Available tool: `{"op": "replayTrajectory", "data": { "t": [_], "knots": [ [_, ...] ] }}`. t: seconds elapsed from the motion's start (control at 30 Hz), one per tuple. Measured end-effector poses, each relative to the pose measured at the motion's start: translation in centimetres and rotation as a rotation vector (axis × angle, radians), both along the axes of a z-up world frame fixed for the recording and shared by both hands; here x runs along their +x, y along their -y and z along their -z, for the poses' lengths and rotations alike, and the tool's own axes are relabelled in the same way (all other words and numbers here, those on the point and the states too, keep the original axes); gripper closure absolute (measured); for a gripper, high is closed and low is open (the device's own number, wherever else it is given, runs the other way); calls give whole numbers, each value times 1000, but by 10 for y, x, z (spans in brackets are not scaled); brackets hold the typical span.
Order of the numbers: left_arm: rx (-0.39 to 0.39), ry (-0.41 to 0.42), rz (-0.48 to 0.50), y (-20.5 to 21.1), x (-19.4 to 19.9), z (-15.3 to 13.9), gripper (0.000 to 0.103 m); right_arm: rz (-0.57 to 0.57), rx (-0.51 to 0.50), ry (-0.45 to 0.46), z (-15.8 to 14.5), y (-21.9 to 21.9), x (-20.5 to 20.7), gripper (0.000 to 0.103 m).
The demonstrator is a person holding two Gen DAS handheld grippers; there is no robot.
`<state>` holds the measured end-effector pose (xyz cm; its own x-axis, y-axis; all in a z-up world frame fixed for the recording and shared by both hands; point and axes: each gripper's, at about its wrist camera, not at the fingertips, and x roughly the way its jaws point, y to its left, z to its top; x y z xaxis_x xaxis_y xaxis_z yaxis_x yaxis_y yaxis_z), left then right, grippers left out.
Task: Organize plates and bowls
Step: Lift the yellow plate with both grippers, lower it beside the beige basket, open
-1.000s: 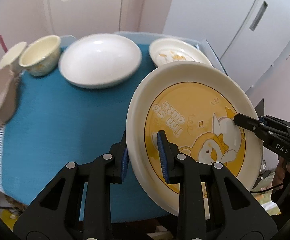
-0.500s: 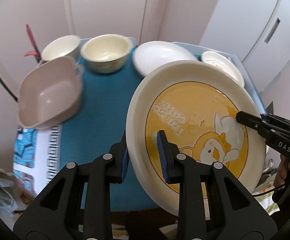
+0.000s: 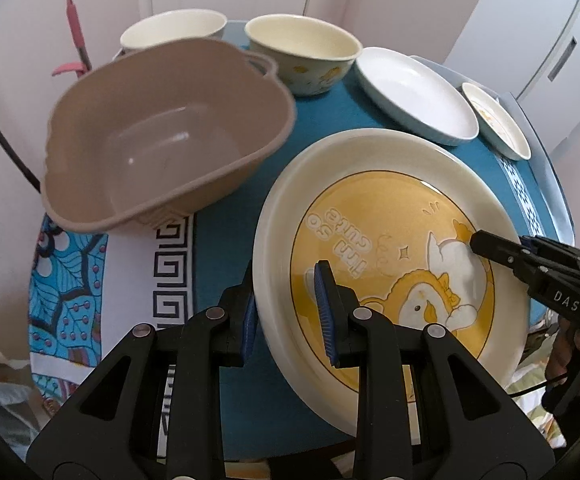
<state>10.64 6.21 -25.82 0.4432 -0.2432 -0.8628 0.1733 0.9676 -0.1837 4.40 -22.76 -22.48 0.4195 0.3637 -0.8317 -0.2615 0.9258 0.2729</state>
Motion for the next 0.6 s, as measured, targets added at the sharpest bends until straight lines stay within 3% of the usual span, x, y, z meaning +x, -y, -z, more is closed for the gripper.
{"op": "replayTrajectory", "data": {
  "t": [0.2,0.6],
  "knots": [
    [19,-1,24,-9,-5,13,80,5,0,14,6,-12,3,85],
    [78,26,28,-4,-6,12,80,-1,-7,16,11,-11,-2,85]
  ]
}}
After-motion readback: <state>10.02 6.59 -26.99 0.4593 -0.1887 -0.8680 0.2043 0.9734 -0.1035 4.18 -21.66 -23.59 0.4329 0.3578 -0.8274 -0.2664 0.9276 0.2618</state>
